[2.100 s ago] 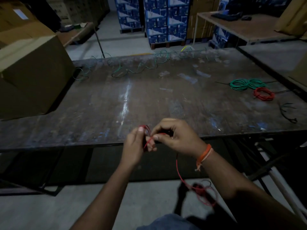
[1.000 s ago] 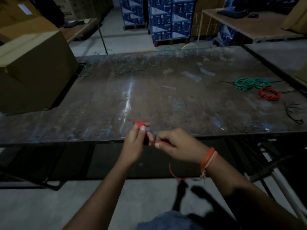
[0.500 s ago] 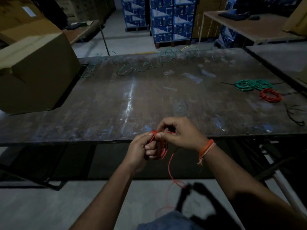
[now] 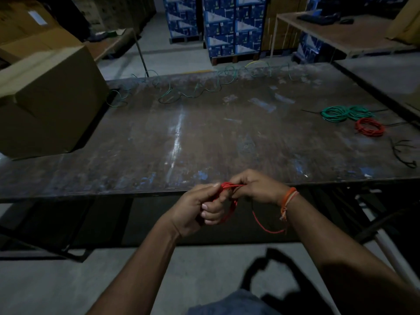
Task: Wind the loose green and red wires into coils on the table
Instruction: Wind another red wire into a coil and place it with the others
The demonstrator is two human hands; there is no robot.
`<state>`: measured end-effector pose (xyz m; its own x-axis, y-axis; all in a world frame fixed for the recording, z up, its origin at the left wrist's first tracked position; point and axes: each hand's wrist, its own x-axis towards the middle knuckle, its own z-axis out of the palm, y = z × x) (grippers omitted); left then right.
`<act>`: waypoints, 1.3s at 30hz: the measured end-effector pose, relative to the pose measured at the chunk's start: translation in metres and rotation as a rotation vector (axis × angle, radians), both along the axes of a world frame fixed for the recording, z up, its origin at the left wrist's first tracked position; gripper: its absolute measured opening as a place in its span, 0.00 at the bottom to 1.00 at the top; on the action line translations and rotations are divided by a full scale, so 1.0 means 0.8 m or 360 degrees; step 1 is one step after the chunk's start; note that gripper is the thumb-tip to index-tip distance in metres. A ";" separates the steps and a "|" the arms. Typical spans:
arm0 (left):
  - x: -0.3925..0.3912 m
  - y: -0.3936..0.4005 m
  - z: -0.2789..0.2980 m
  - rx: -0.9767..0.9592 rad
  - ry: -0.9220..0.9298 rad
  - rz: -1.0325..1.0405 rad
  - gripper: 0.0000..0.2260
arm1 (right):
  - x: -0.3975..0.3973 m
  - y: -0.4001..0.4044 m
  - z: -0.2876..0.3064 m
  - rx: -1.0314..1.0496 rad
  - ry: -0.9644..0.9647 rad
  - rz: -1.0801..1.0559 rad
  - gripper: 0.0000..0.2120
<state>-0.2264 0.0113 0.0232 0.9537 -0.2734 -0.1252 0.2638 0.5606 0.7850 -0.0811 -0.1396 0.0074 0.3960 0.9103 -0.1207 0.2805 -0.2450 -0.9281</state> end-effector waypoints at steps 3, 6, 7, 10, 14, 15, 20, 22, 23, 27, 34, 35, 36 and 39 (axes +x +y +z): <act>0.007 0.006 -0.001 -0.0263 0.0105 0.0146 0.10 | -0.005 0.000 -0.018 0.0140 0.0019 -0.0160 0.21; 0.008 0.032 -0.005 -0.0667 0.0151 0.0413 0.13 | -0.002 -0.026 -0.036 0.0239 0.0136 -0.0372 0.06; 0.007 0.045 -0.007 -0.0776 0.0151 0.0499 0.13 | 0.000 -0.039 -0.045 0.0205 0.0187 -0.0412 0.05; 0.001 0.078 -0.011 -0.0965 0.0120 0.0695 0.10 | 0.005 -0.060 -0.071 0.0078 -0.0006 -0.0497 0.01; 0.016 0.071 -0.018 -0.0707 0.0190 0.1067 0.17 | -0.016 -0.045 -0.050 -0.0069 -0.0678 -0.0144 0.07; 0.022 0.063 -0.022 -0.0523 0.0190 0.1146 0.17 | -0.026 -0.037 -0.037 -0.0082 -0.0784 0.0001 0.08; 0.027 0.008 -0.038 0.0762 0.0000 0.1248 0.14 | -0.058 -0.007 0.023 0.0074 -0.0990 0.0211 0.09; 0.024 -0.003 -0.044 0.1025 -0.0051 0.1134 0.17 | -0.059 -0.003 0.043 0.0183 -0.0915 0.0160 0.06; 0.022 -0.006 -0.045 0.1027 -0.0080 0.1008 0.18 | -0.054 -0.002 0.051 0.0216 -0.0853 0.0118 0.05; 0.012 -0.018 -0.030 0.0526 0.0006 0.0670 0.15 | -0.024 -0.004 0.066 0.0303 -0.0783 -0.0165 0.04; 0.005 -0.010 -0.018 -0.0164 0.0189 0.0738 0.13 | -0.017 -0.012 0.031 0.0064 -0.0148 -0.0195 0.26; 0.005 -0.012 -0.017 -0.0178 0.0164 0.0735 0.13 | -0.019 -0.011 0.024 0.0006 -0.0116 -0.0159 0.28; 0.005 -0.014 -0.016 -0.0181 0.0146 0.0728 0.14 | -0.022 -0.010 0.020 -0.0024 -0.0098 -0.0138 0.28; 0.004 -0.022 -0.014 -0.0222 0.0122 0.0634 0.14 | -0.021 -0.004 0.014 -0.0025 -0.0189 -0.0240 0.15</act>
